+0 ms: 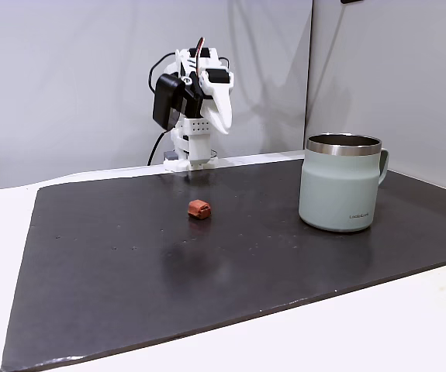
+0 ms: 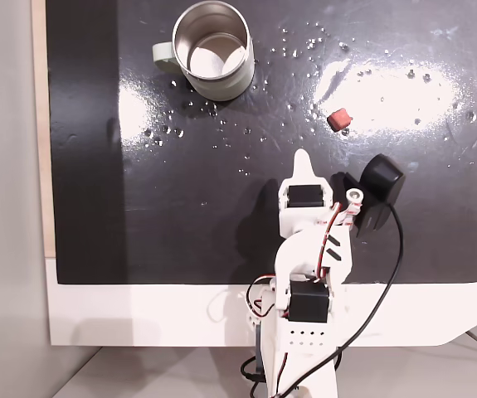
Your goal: Grasp a cube and put it in the cup.
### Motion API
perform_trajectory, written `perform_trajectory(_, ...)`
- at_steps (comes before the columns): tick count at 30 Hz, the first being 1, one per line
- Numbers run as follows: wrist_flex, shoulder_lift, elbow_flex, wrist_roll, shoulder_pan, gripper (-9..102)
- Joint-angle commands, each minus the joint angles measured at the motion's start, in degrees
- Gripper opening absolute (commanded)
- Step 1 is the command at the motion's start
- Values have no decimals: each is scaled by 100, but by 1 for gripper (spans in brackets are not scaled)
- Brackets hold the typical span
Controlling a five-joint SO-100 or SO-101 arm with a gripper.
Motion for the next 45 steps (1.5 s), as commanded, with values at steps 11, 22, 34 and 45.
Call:
perform_trajectory(11,993,-2487,-3067,1151,624,0)
perform_trajectory(22,1556,-4025,-4298,2065,879,0)
perform_trajectory(34,2276,-5643,-5660,3287,1011,0)
perform_trajectory(45,3076,-6926,-6724,4034,1380,0)
